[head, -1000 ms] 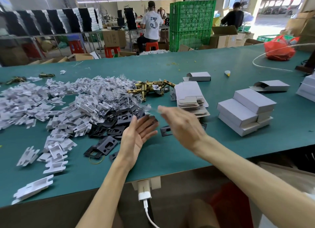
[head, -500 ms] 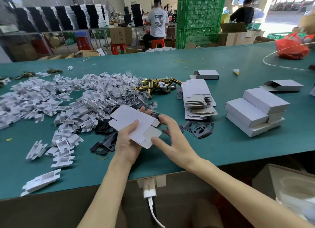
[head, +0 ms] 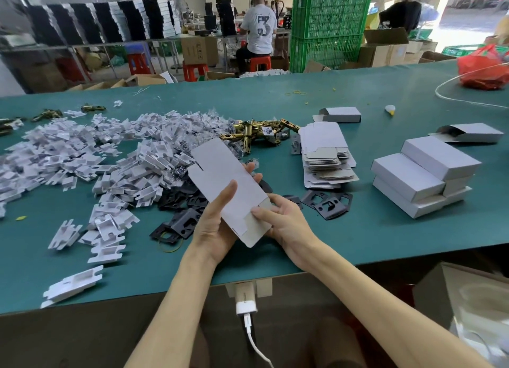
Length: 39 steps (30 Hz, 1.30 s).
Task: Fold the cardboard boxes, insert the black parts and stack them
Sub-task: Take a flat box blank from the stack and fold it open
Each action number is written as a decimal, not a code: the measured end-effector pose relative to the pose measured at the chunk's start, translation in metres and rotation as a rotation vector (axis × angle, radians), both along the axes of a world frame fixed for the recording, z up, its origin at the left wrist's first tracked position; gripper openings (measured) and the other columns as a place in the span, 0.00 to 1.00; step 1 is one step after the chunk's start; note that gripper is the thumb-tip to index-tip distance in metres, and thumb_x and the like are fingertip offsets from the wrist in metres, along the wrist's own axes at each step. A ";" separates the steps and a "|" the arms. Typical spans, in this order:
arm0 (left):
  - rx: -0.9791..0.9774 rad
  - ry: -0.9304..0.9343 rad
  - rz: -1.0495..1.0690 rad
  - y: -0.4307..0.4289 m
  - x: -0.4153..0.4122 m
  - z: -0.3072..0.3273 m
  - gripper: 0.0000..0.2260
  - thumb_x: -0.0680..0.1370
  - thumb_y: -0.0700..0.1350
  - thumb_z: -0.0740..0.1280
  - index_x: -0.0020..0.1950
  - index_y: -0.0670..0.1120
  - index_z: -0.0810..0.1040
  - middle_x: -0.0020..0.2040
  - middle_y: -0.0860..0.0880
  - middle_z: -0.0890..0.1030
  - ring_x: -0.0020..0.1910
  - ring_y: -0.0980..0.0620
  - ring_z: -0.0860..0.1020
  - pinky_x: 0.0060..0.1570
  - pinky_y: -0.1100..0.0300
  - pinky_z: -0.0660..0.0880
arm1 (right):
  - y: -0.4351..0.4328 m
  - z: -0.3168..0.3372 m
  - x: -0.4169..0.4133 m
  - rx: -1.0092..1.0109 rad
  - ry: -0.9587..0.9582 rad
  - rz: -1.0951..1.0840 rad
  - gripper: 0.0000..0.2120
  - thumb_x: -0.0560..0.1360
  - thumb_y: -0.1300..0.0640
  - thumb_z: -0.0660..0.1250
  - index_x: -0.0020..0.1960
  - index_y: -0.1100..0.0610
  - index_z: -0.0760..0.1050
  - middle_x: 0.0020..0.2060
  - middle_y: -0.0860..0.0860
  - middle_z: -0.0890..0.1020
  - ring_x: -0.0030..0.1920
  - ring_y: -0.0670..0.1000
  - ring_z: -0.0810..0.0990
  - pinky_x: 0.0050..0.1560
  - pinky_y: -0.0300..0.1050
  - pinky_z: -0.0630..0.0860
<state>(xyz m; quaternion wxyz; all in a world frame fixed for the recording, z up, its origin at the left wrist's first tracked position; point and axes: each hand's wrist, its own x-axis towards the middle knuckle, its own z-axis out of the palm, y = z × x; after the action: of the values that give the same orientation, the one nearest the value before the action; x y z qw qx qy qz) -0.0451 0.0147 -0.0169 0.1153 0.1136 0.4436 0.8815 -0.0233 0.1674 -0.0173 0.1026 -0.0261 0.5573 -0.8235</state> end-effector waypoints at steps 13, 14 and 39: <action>-0.014 0.156 -0.112 0.000 0.005 0.005 0.45 0.75 0.60 0.74 0.83 0.43 0.58 0.83 0.37 0.57 0.82 0.41 0.59 0.76 0.43 0.65 | 0.004 -0.009 0.000 -0.042 0.054 0.014 0.14 0.80 0.65 0.66 0.65 0.61 0.73 0.55 0.56 0.85 0.50 0.51 0.83 0.47 0.43 0.80; 0.003 0.162 -0.118 0.000 0.005 0.006 0.46 0.75 0.61 0.75 0.83 0.42 0.58 0.83 0.37 0.55 0.82 0.41 0.58 0.76 0.43 0.65 | 0.004 -0.009 0.000 -0.042 0.054 0.018 0.14 0.80 0.64 0.67 0.65 0.60 0.73 0.55 0.55 0.86 0.50 0.50 0.83 0.46 0.42 0.79; -0.103 0.099 -0.144 -0.004 0.001 -0.004 0.49 0.70 0.66 0.76 0.82 0.42 0.62 0.75 0.41 0.70 0.76 0.41 0.66 0.79 0.35 0.57 | 0.004 -0.010 -0.001 -0.049 0.051 -0.003 0.12 0.80 0.59 0.68 0.63 0.61 0.77 0.52 0.53 0.87 0.48 0.48 0.84 0.44 0.40 0.80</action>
<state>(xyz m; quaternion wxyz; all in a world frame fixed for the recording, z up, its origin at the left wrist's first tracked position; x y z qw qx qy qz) -0.0442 0.0105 -0.0206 0.1620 0.1823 0.4843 0.8402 -0.0240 0.1713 -0.0274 0.0864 -0.0485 0.5395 -0.8361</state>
